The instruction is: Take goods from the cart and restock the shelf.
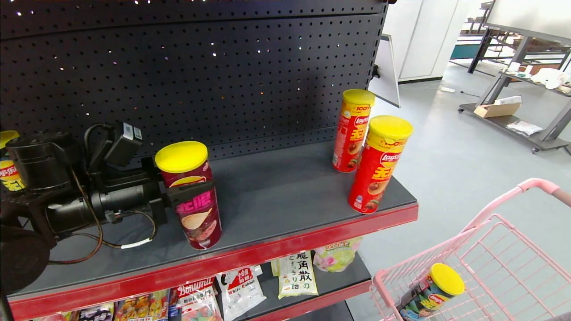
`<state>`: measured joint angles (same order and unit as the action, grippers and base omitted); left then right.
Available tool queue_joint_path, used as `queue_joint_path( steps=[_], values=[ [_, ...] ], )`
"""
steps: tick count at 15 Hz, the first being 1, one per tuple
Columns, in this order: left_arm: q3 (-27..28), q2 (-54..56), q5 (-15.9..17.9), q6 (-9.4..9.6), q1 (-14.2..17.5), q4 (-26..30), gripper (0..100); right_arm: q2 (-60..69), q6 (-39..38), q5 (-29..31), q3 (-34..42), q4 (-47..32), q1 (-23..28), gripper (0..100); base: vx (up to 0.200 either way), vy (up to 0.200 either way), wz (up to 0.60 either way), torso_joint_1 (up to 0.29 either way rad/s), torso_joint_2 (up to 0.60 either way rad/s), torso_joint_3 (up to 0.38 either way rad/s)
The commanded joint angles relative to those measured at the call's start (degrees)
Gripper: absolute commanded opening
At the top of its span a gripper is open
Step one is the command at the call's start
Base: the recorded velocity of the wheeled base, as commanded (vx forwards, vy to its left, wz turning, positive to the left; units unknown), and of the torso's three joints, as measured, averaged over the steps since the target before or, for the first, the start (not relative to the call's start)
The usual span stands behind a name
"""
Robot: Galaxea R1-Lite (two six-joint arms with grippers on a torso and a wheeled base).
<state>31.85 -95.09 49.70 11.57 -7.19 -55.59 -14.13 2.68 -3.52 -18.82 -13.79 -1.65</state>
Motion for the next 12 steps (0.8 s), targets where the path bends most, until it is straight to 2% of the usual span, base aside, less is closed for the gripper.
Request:
queue_joint_path(
  steps=[1,4,6,7,10,12],
  values=[
    [-1.44,-0.63,0.05,-0.41,-0.01,-1.54,0,0.07,0.04,0.01,-0.07,-0.01,-0.02,0,0.000,0.000,0.00,0.000,0.00,0.000],
    [-3.47,-1.51,0.22,-0.93,1.04,-3.91,0,-0.02,0.04,0.01,-0.16,-0.01,-0.02,0,0.000,0.000,0.00,0.000,0.00,0.000],
    [-3.47,-1.59,0.31,-3.66,0.95,-4.88,0,-0.11,0.04,0.01,-0.51,-0.10,-0.02,0,0.000,0.000,0.00,0.000,0.00,0.000],
    [-3.55,-1.86,0.40,-4.27,0.95,-6.02,0,-0.20,0.04,0.01,-0.51,-0.10,-0.02,0,0.000,0.000,0.00,0.000,0.00,0.000],
    [-3.47,-3.61,3.47,-4.36,0.95,-8.57,0,-0.11,0.04,0.01,-0.51,-0.10,-0.02,0,0.000,0.000,0.00,0.000,0.00,0.000],
    [-3.38,-4.41,3.65,-4.45,1.04,-8.75,0,-0.02,0.04,0.01,-0.51,-0.19,-0.02,0,0.000,0.000,0.00,0.000,0.00,0.000]
  ],
)
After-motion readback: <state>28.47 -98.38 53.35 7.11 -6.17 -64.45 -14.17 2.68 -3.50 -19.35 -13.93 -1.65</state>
